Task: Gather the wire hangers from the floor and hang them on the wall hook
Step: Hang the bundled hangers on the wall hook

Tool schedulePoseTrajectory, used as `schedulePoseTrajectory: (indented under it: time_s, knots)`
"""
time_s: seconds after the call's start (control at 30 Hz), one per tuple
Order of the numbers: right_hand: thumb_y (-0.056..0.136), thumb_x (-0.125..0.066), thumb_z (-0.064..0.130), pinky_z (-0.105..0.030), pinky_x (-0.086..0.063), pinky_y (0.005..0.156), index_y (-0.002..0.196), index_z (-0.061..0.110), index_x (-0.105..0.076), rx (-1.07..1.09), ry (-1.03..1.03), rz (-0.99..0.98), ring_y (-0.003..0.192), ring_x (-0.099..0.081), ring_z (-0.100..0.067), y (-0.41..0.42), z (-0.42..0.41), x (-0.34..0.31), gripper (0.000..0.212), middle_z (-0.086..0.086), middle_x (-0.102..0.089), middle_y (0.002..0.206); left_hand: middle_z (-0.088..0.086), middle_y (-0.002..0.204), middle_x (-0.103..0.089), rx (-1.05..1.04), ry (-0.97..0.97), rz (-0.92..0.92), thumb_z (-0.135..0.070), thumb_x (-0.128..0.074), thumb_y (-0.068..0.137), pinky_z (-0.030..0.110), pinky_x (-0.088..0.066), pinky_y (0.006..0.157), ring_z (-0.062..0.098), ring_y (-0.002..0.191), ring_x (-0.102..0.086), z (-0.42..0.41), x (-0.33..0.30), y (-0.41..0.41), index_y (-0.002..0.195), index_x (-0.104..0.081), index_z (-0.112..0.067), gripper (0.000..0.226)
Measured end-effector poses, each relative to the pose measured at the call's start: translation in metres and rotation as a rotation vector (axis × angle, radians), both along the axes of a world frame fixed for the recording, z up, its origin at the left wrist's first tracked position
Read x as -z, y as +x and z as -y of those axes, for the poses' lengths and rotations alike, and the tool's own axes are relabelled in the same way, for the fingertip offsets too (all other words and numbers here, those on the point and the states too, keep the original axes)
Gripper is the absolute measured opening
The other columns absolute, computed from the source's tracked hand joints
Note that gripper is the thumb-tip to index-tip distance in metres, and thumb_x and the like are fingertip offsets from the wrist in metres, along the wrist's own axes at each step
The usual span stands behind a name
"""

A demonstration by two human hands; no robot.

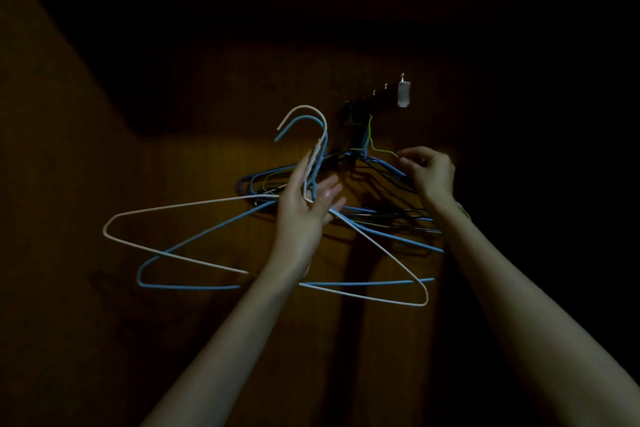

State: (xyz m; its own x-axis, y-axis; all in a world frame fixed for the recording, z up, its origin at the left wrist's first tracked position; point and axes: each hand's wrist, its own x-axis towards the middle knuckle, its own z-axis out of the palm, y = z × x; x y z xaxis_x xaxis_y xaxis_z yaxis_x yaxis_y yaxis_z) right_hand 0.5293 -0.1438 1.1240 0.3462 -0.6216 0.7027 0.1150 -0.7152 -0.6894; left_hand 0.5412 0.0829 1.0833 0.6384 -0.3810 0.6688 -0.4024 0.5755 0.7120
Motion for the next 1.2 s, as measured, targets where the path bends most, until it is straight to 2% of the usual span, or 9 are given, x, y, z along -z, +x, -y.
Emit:
schedulePoseTrajectory:
  time_s: [0.13, 0.27, 0.47, 0.6, 0.67, 0.77, 0.93, 1.07, 1.2]
  knots:
    - [0.090, -0.058, 0.010, -0.028, -0.049, 0.079, 0.101, 0.013, -0.069, -0.037, 0.001, -0.035, 0.095, -0.055, -0.010, 0.009, 0.008, 0.000, 0.016, -0.002, -0.063, 0.106, 0.013, 0.122, -0.054, -0.011, 0.000, 0.003, 0.004, -0.045, 0.094, 0.025, -0.052, 0.090, 0.023, 0.116, -0.057, 0.003, -0.001, 0.004, 0.133, -0.032, -0.034, 0.056]
    - [0.090, -0.058, 0.007, -0.033, -0.053, 0.082, 0.100, 0.013, -0.069, -0.028, -0.010, -0.073, 0.092, -0.059, -0.011, 0.017, 0.015, 0.004, 0.016, -0.005, -0.067, 0.107, 0.011, 0.118, -0.055, -0.040, 0.006, 0.004, 0.004, -0.044, 0.094, 0.024, -0.051, 0.091, 0.021, 0.111, -0.059, 0.003, 0.001, 0.006, 0.142, -0.029, -0.024, 0.057]
    - [0.091, -0.057, 0.011, -0.035, -0.052, 0.082, 0.099, 0.021, -0.068, 0.056, -0.034, -0.148, 0.090, -0.056, -0.007, 0.022, 0.014, 0.008, 0.017, 0.005, -0.066, 0.103, 0.014, 0.119, -0.056, -0.069, 0.015, -0.010, 0.005, -0.044, 0.095, 0.025, -0.051, 0.091, 0.024, 0.114, -0.058, 0.000, 0.005, 0.008, 0.146, -0.027, -0.016, 0.058]
    - [0.090, -0.056, 0.010, -0.042, -0.051, 0.087, 0.101, 0.026, -0.069, 0.099, -0.107, -0.219, 0.107, -0.056, -0.017, 0.020, 0.012, 0.011, 0.023, 0.000, -0.063, 0.114, 0.014, 0.118, -0.057, -0.064, 0.009, -0.026, 0.004, -0.045, 0.094, 0.025, -0.051, 0.093, 0.024, 0.113, -0.059, -0.004, 0.008, 0.006, 0.145, -0.027, -0.016, 0.058]
    - [0.088, -0.061, 0.015, -0.045, -0.047, 0.093, 0.111, 0.025, -0.067, 0.110, -0.166, -0.254, 0.114, -0.050, -0.024, 0.016, 0.009, 0.012, 0.026, -0.006, -0.056, 0.121, 0.014, 0.117, -0.057, -0.056, 0.005, -0.036, 0.004, -0.045, 0.094, 0.024, -0.051, 0.092, 0.024, 0.112, -0.060, -0.005, 0.008, 0.003, 0.144, -0.028, -0.017, 0.057]
    - [0.086, -0.064, 0.020, -0.039, -0.041, 0.100, 0.120, 0.020, -0.062, 0.085, -0.228, -0.255, 0.118, -0.045, -0.028, 0.000, -0.005, 0.012, 0.034, -0.008, -0.052, 0.124, 0.015, 0.117, -0.057, -0.044, 0.002, -0.046, 0.005, -0.045, 0.094, 0.023, -0.050, 0.092, 0.025, 0.112, -0.059, -0.008, 0.009, 0.000, 0.144, -0.027, -0.018, 0.058]
    - [0.086, -0.064, 0.017, -0.023, -0.045, 0.084, 0.103, 0.015, -0.068, -0.181, -0.250, -0.211, 0.097, -0.053, -0.013, -0.041, -0.058, 0.023, 0.018, -0.001, -0.057, 0.104, 0.015, 0.118, -0.056, -0.035, 0.004, -0.072, 0.007, -0.043, 0.094, 0.022, -0.049, 0.092, 0.025, 0.113, -0.058, -0.011, 0.013, -0.007, 0.146, -0.024, -0.014, 0.059]
    - [0.087, -0.063, 0.018, -0.004, -0.041, 0.074, 0.099, 0.018, -0.068, -0.374, -0.278, -0.326, 0.086, -0.057, 0.001, -0.071, -0.099, 0.043, 0.014, 0.013, -0.062, 0.090, 0.014, 0.117, -0.056, -0.013, 0.012, -0.100, 0.008, -0.043, 0.094, 0.021, -0.049, 0.092, 0.021, 0.108, -0.059, -0.015, 0.018, -0.011, 0.145, -0.026, -0.014, 0.058]
    - [0.086, -0.064, 0.026, -0.025, -0.051, 0.074, 0.097, 0.019, -0.071, -0.364, -0.281, -0.423, 0.073, -0.061, -0.002, -0.086, -0.119, 0.060, 0.015, 0.011, -0.067, 0.081, 0.015, 0.123, -0.055, 0.034, 0.032, -0.118, 0.008, -0.041, 0.095, 0.017, -0.049, 0.088, 0.019, 0.110, -0.058, -0.021, 0.023, -0.020, 0.143, -0.028, -0.015, 0.055]
